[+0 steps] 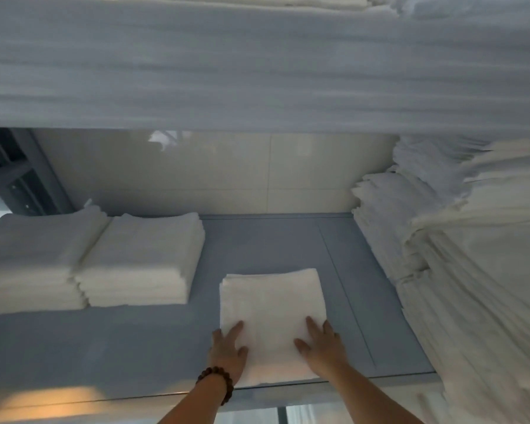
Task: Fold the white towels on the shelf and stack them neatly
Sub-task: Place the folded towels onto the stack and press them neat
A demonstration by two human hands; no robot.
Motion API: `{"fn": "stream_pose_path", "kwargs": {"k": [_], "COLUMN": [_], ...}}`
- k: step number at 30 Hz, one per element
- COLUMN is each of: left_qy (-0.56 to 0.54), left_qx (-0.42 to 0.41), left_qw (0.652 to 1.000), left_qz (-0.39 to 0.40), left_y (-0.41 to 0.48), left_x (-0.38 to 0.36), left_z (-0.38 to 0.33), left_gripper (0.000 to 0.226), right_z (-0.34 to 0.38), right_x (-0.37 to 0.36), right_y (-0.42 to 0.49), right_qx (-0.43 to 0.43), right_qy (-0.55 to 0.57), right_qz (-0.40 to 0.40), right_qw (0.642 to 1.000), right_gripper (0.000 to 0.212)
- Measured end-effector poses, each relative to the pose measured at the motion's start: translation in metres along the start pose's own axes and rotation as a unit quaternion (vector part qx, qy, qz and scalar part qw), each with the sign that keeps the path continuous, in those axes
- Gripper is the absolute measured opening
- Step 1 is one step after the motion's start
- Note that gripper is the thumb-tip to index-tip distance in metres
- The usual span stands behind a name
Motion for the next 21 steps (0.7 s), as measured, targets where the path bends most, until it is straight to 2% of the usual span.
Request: {"fn": "stream_pose_path", "kwargs": {"k": [8, 14, 21], "left_qy": [0.013, 0.027, -0.044], "left_qx": [-0.009, -0.034, -0.058], "left_qw": [1.000, 0.998, 0.997], "left_qz": [0.027, 0.053, 0.037], "left_y": [-0.014, -0.014, 0.010], "left_x": [0.068, 0.090, 0.102], "left_z": [0.074, 0.080, 0.070], "left_gripper": [0.054, 0.053, 0.022], "right_z": [0.083, 0.092, 0.077], "right_x": [-0.053, -0.059, -0.039], "right_y": [-0.031, -0.046, -0.030], "right_qx": [-0.013, -0.024, -0.018], "right_qy": [0.014, 0.048, 0.190], "right_qz": [-0.028, -0.045, -0.075], "right_qw": [0.999, 0.998, 0.979], "right_gripper": [0.068, 0.070, 0.079]}}
Point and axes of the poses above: each hand's wrist, its own y-axis towards the middle knuckle, its own x-axis out of the back of the hand, z = x × y, the point moved 5 cm from there along y, towards the middle knuckle, and after that the axes turned 10 degrees about z, right-handed, at the moved point
